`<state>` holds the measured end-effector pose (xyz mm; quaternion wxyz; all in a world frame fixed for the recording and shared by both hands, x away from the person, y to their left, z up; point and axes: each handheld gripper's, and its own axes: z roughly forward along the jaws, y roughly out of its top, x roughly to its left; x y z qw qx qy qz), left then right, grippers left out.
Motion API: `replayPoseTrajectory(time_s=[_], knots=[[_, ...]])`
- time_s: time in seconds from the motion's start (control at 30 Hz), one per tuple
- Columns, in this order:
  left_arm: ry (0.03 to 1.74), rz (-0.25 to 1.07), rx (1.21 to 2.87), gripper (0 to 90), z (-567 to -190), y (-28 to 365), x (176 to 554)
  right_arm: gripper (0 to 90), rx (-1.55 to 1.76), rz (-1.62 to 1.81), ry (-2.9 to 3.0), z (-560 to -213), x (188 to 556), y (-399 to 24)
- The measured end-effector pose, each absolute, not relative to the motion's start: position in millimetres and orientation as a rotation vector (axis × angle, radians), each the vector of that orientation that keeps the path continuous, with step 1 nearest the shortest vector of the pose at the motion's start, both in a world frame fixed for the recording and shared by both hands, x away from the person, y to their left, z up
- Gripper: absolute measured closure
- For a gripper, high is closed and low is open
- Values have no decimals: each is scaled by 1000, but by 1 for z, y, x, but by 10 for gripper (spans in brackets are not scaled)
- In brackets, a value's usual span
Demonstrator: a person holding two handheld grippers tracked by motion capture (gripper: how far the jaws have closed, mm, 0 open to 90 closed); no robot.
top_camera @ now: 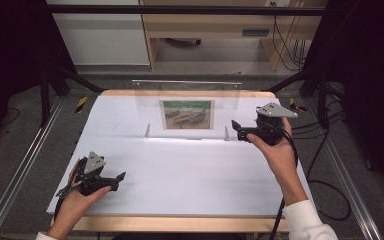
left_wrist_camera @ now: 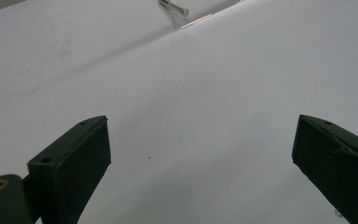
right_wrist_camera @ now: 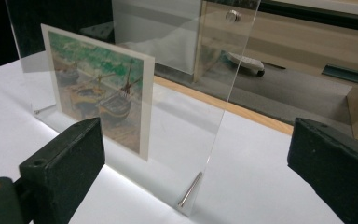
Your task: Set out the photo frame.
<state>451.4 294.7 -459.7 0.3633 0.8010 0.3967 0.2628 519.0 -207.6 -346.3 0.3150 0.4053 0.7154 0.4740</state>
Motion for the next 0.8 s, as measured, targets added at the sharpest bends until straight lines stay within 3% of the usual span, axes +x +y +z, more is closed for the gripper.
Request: replayPoseTrajectory(time_s=[0.8], knots=[[1027, 689, 2055, 36, -460, 295, 451, 44, 1103, 1167, 1961, -392, 477, -230]])
